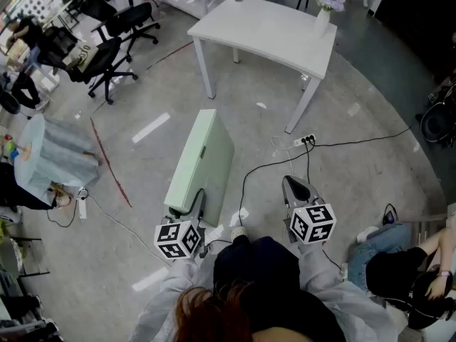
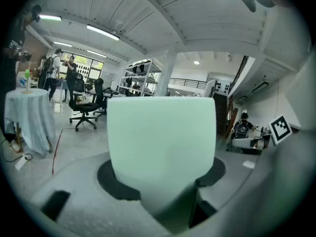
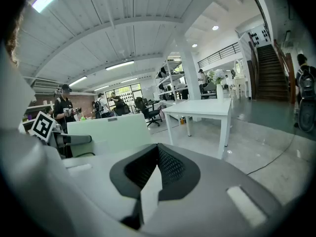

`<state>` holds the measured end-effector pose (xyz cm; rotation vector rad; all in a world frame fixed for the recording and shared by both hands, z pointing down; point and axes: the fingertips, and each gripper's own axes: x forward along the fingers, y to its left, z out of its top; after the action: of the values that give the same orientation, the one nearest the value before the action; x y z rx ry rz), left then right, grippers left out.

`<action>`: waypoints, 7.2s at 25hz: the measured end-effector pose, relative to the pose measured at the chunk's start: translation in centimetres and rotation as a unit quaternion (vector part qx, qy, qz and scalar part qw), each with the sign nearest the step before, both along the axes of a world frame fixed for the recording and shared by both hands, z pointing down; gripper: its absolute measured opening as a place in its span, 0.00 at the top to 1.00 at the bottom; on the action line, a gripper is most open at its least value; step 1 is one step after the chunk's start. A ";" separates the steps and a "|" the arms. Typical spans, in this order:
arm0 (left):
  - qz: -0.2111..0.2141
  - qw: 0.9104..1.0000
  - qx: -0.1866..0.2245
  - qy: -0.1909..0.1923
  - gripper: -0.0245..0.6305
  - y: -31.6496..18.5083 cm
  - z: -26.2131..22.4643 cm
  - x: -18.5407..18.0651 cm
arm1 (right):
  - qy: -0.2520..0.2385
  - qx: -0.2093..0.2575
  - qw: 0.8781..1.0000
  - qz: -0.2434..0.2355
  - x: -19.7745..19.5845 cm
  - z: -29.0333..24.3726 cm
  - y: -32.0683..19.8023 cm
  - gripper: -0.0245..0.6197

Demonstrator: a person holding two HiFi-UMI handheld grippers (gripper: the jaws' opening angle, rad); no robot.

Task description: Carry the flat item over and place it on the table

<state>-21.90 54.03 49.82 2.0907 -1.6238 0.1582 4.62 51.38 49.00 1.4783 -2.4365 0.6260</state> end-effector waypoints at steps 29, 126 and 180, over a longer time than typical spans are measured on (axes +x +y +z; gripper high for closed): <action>0.016 1.000 0.017 -0.013 0.56 16.7 -3.4 8.0 | -0.042 0.027 0.999 0.018 7.4 -3.5 17.3 0.95; 0.008 0.988 0.105 0.114 0.56 -55.9 -6.6 4.2 | -0.068 0.031 0.997 -0.011 0.5 -2.2 -56.0 0.95; 0.076 0.893 -0.057 0.441 0.56 -104.8 -1.0 14.5 | -0.054 0.018 0.985 0.164 7.4 -2.6 -94.4 0.95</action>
<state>-7.38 -50.80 48.82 1.7752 -0.8685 -0.5600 12.04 -42.98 46.43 1.9299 -2.3074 0.7450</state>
